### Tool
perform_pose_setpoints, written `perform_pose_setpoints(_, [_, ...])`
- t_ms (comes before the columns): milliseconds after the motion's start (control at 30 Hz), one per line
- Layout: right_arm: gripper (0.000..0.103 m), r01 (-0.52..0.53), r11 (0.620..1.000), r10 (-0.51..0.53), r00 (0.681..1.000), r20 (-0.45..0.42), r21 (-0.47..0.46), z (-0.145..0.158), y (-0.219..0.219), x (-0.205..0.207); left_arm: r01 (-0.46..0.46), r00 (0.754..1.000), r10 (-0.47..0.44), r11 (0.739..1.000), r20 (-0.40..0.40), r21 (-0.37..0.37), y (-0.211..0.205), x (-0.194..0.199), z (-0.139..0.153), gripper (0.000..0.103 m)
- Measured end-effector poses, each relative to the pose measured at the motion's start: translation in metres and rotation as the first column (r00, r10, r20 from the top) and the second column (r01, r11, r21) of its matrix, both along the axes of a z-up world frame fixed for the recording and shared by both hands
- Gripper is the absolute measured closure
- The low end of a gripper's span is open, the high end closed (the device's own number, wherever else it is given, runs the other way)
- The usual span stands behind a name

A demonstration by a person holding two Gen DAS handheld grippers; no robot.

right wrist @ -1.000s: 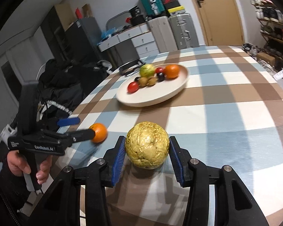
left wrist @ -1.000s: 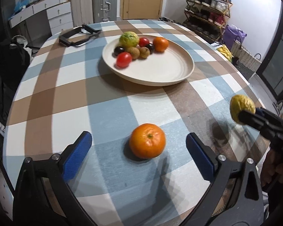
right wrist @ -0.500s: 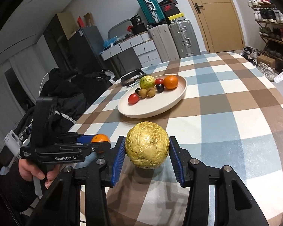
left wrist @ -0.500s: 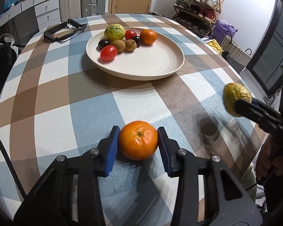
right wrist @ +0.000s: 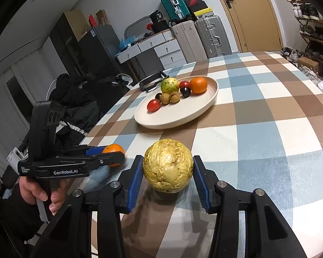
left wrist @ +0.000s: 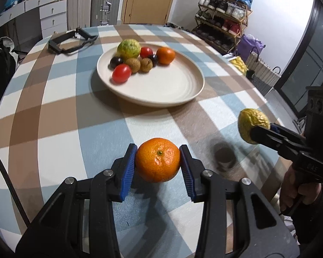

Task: Organize fruits
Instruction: 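Place the guava and orange on the cream plate and open both tools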

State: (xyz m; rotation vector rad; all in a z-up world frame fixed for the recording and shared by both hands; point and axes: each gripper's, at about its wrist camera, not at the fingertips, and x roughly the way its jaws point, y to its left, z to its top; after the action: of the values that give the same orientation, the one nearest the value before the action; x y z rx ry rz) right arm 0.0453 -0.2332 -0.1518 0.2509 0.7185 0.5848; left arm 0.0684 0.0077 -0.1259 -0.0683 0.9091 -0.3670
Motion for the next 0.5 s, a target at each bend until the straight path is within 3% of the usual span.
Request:
perform_pose_setpoints(233, [0.057,0.002,1.000,-0.002,1.000,0.028,0.016,0.017,-0.004,0.017,-0.001,0.998,0.002,1.000,0.063,-0.015,-0.002,0.024,0.030,0.066])
perform_pose_setpoints(500, [0.057,0.007,0.999,-0.010,0.998,0.061,0.051,0.046,-0.007,0.066,0.008,0.997,-0.004,0.999,0.082,-0.047,-0.018,0.083,0.047,0.066])
